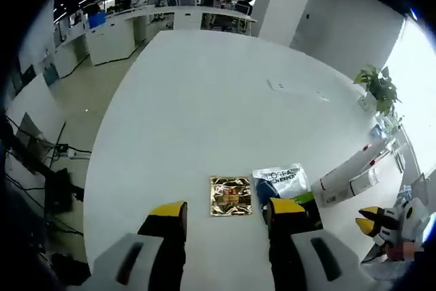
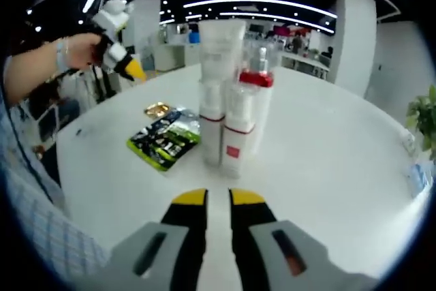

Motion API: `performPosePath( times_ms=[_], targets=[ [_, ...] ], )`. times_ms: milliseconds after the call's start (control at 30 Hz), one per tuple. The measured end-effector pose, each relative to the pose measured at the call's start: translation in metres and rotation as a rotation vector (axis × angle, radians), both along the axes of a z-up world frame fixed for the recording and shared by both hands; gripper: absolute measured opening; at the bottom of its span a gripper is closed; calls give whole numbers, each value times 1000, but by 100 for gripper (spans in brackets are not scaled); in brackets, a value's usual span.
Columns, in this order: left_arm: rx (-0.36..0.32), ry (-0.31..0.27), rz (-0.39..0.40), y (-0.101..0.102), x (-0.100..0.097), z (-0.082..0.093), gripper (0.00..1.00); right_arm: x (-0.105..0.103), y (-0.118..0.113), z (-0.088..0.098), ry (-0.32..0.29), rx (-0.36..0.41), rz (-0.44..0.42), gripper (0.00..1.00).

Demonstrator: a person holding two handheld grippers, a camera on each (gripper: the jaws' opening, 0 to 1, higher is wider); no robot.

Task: Arrange the skincare products in the storage area until every visible bottle or jar stands upright without overlapping.

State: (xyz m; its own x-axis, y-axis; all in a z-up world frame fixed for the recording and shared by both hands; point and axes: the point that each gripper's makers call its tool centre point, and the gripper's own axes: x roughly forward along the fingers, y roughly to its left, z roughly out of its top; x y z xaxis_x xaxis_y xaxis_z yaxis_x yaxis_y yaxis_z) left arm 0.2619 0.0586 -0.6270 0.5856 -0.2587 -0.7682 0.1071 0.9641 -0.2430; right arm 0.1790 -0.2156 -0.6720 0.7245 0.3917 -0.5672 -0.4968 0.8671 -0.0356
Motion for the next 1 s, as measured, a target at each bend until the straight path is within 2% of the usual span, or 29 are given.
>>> performPosePath(
  times_ms=[200, 267, 333, 400, 500, 533, 567, 633, 667, 767, 833, 933, 1000],
  targets=[
    [-28, -98, 96, 30, -17, 20, 49, 4, 4, 1, -3, 6, 23, 12],
    [2, -159, 147, 52, -24, 28, 49, 8, 2, 1, -2, 10, 24, 12],
    [7, -176, 173, 64, -33, 32, 49, 9, 1, 2, -1, 13, 25, 12],
    [1, -166, 198, 75, -42, 31, 49, 12, 0, 1, 0, 15, 25, 12],
    [-1, -124, 224, 86, -61, 23, 49, 14, 0, 0, 5, 16, 25, 12],
    [5, -72, 235, 89, -72, 16, 50, 16, 0, 0, 5, 15, 26, 12],
    [19, -60, 232, 91, -76, 13, 51, 17, 0, 1, 1, 12, 27, 12],
    [88, -39, 240, 99, -90, 5, 51, 21, 0, 4, -4, 13, 25, 12],
    [96, -21, 236, 100, -95, 1, 51, 22, 0, 5, -6, 15, 26, 12],
    [64, 37, 244, 97, -111, -11, 52, 27, -1, 8, -15, 8, 31, 12],
    [56, 52, 253, 96, -116, -16, 54, 29, -1, 8, -15, 9, 30, 12],
    [46, 121, 274, 93, -131, -38, 66, 29, -1, 7, -13, 8, 31, 12],
    [12, 178, 292, 89, -142, -50, 67, 29, -2, 6, -9, 4, 31, 12]
  ],
)
